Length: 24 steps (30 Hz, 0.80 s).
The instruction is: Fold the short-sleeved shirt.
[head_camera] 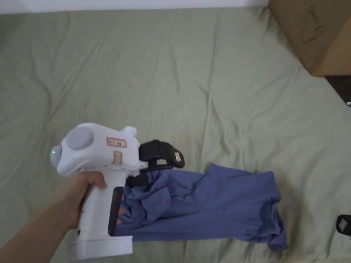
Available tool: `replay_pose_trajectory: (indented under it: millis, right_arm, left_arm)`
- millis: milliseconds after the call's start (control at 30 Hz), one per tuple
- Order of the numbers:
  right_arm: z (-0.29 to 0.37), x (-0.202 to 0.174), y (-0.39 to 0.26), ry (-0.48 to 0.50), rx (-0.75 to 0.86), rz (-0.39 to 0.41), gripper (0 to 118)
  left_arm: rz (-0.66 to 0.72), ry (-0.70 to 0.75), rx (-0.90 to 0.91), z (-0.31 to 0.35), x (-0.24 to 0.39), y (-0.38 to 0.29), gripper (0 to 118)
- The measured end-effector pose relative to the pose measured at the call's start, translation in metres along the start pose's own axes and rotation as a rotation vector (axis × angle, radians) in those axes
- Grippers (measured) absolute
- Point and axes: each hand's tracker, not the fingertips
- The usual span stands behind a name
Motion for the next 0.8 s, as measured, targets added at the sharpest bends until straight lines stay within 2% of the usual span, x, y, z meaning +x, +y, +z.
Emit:
replay_pose_trajectory:
  millis: [33,133,200,233,267,300,333,367,533,800]
  right_arm:
    - [-0.001,-0.002,0.001,0.016,0.004,0.004,5]
    - [-0.002,-0.013,0.0,0.058,0.01,0.026,5]
    - [-0.003,-0.02,0.0,0.075,0.012,0.046,5]
    - [-0.003,-0.022,-0.001,0.083,0.013,0.053,5]
    - [-0.003,-0.024,-0.002,0.09,0.014,0.056,5]
    - [-0.003,-0.026,-0.002,0.095,0.014,0.059,5]
    - [-0.003,-0.027,-0.003,0.099,0.015,0.061,5]
    - [-0.002,-0.027,-0.004,0.102,0.017,0.063,5]
    - [0.004,-0.024,-0.006,0.101,0.024,0.06,5]
    - [0.012,-0.014,-0.009,0.074,0.035,0.039,5]
  left_arm:
    - [-0.048,0.018,0.048,0.013,0.005,0.004,111]
    - [-0.195,0.156,0.237,0.051,0.021,0.012,116]
    - [-0.24,0.285,0.314,0.062,0.021,0.012,118]
    - [-0.234,0.333,0.323,0.064,0.018,0.01,114]
    - [-0.209,0.38,0.321,0.065,0.011,0.005,94]
    - [-0.176,0.383,0.323,0.062,0.004,-0.002,23]
    - [-0.136,0.409,0.325,0.056,-0.001,-0.006,0]
    - [-0.087,0.464,0.355,0.048,-0.005,-0.022,0]
    - [-0.27,0.612,0.213,0.006,-0.006,-0.05,0]
    - [-0.323,0.509,0.064,-0.063,0.012,-0.089,0]
